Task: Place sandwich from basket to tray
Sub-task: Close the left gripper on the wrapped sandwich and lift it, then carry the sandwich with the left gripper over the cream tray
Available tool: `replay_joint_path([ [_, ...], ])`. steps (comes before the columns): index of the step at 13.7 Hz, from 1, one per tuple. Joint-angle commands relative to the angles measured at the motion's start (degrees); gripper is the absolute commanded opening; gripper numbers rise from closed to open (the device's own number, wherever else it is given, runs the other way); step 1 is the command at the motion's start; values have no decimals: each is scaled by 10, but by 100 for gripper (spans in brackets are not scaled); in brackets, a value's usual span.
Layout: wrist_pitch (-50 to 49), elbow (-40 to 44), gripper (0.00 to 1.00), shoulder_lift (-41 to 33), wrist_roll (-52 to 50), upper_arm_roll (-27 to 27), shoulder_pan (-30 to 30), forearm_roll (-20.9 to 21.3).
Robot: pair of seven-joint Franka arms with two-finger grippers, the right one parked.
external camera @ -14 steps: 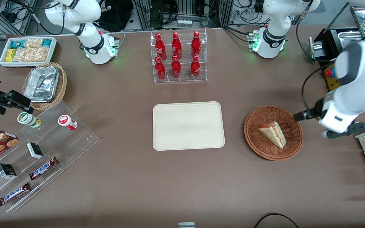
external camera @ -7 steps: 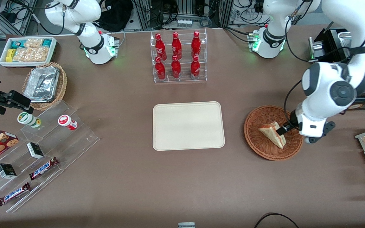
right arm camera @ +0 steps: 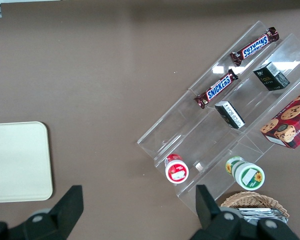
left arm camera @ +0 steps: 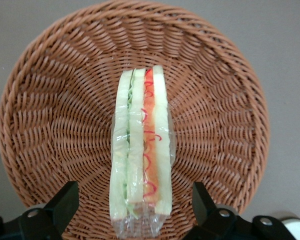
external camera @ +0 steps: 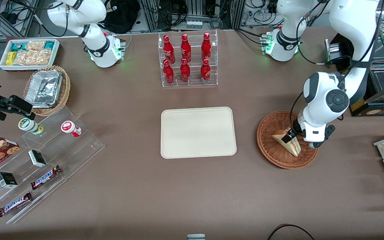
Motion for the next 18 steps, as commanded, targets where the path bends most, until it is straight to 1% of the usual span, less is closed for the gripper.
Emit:
replay_joint_path([
  [1, 33, -2, 100, 21, -24, -3, 0, -1],
  [2, 36, -1, 100, 26, -24, -3, -1, -1],
  [3, 36, 4, 92, 28, -24, -3, -1, -1],
  [4, 35, 10, 75, 29, -30, -3, 1, -6],
  [6, 32, 17, 28, 32, -43, -3, 5, -6],
  [7, 32, 18, 14, 31, -37, -3, 5, -6],
  [8, 31, 22, 12, 31, -38, -3, 4, -4],
  [10, -4, 35, 12, 17, -37, -3, 1, -2],
  [11, -56, 59, 12, 2, -37, -3, 0, -1],
  [14, -224, 170, 12, -4, -35, -3, -7, 1],
  [16, -303, 241, 12, -1, -33, -3, -34, 1],
  [18, -318, 263, 12, -1, -32, -3, -81, 5],
])
